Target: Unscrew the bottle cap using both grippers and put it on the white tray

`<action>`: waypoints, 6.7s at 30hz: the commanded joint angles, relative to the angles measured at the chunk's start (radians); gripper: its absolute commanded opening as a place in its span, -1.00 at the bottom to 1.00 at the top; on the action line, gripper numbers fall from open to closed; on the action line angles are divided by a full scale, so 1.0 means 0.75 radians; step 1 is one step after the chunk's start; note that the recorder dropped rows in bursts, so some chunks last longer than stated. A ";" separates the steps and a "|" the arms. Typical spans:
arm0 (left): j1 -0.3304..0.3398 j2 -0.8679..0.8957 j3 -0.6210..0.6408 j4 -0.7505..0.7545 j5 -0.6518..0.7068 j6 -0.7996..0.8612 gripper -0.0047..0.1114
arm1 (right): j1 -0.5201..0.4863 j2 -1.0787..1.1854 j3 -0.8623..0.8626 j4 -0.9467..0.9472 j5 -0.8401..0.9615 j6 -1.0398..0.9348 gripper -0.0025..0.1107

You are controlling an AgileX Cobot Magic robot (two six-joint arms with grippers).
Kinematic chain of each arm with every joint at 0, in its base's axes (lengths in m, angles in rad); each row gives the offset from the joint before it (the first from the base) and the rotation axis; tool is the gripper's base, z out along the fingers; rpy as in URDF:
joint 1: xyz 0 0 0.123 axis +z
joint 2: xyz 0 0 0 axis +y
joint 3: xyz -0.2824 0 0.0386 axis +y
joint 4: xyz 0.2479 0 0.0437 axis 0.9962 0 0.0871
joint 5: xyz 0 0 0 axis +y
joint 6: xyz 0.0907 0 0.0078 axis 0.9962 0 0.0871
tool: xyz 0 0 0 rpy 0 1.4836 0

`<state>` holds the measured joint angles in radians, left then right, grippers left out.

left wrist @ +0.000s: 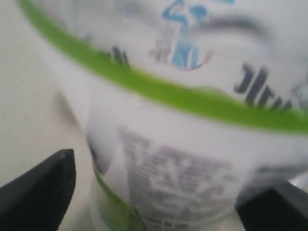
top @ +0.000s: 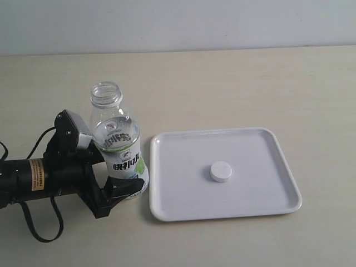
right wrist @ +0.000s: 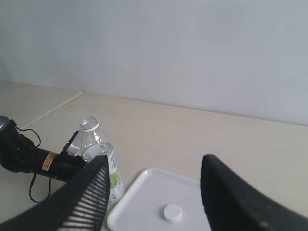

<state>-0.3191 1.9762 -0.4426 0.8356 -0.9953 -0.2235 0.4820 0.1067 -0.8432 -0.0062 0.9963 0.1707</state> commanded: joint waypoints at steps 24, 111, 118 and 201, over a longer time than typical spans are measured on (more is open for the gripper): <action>0.010 -0.087 0.002 0.056 0.196 0.034 0.50 | -0.005 -0.142 0.093 -0.115 0.300 -0.167 0.00; 0.405 -0.667 0.091 -0.066 0.570 -0.527 -0.87 | -0.005 -0.142 0.093 -0.042 0.300 -0.155 0.00; 0.461 -0.792 0.194 -0.165 0.401 -0.480 -0.88 | -0.005 -0.142 0.093 -0.026 0.279 -0.094 -0.19; 0.491 -1.331 0.543 -0.241 0.434 -0.444 -0.88 | -0.612 -0.142 1.124 0.458 -1.276 -0.673 -0.95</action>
<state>0.0465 0.9833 -0.0384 0.6561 -0.6716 -0.5574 0.0347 0.0053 -0.0046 0.3463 0.0471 -0.3272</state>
